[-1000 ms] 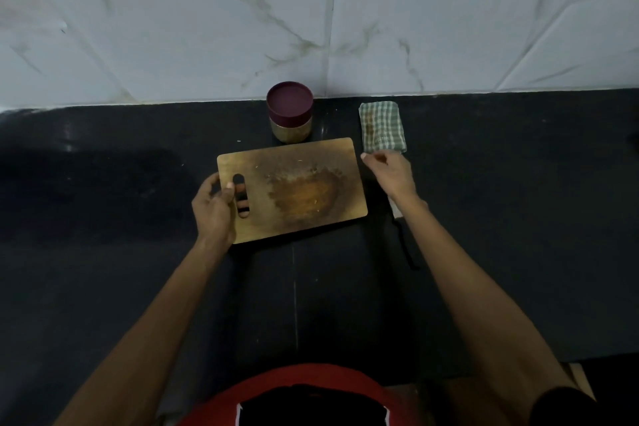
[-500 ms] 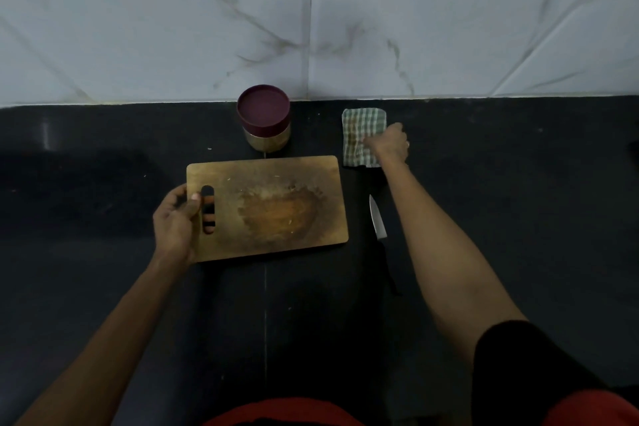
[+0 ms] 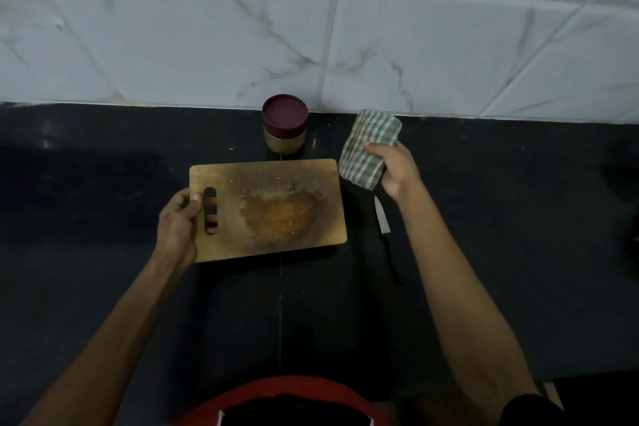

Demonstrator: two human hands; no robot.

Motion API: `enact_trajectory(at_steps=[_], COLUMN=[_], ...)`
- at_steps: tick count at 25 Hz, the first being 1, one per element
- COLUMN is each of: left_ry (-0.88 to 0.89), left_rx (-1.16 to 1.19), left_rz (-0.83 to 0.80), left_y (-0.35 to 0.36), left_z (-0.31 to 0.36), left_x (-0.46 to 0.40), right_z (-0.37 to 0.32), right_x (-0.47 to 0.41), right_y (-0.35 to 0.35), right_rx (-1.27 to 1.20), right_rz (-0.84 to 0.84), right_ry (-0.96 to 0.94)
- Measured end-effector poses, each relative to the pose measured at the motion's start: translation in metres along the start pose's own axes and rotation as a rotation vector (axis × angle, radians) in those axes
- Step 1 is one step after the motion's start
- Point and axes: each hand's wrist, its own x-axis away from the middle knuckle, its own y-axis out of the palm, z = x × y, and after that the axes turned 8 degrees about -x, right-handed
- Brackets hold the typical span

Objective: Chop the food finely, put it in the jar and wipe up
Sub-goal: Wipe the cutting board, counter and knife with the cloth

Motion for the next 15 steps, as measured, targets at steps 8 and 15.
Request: enact_trajectory(at_steps=[8, 15], left_ry=[0.059, 0.072], left_rx=[0.103, 0.128], left_rz=[0.045, 0.097], left_y=[-0.061, -0.079], left_z=[-0.005, -0.008], left_x=[0.023, 0.030], right_z=[0.024, 0.102], right_x=[0.075, 0.099], right_y=[0.088, 0.195], right_rx=[0.207, 1.277], right_rz=[-0.266, -0.565], right_ry=[-0.106, -1.038])
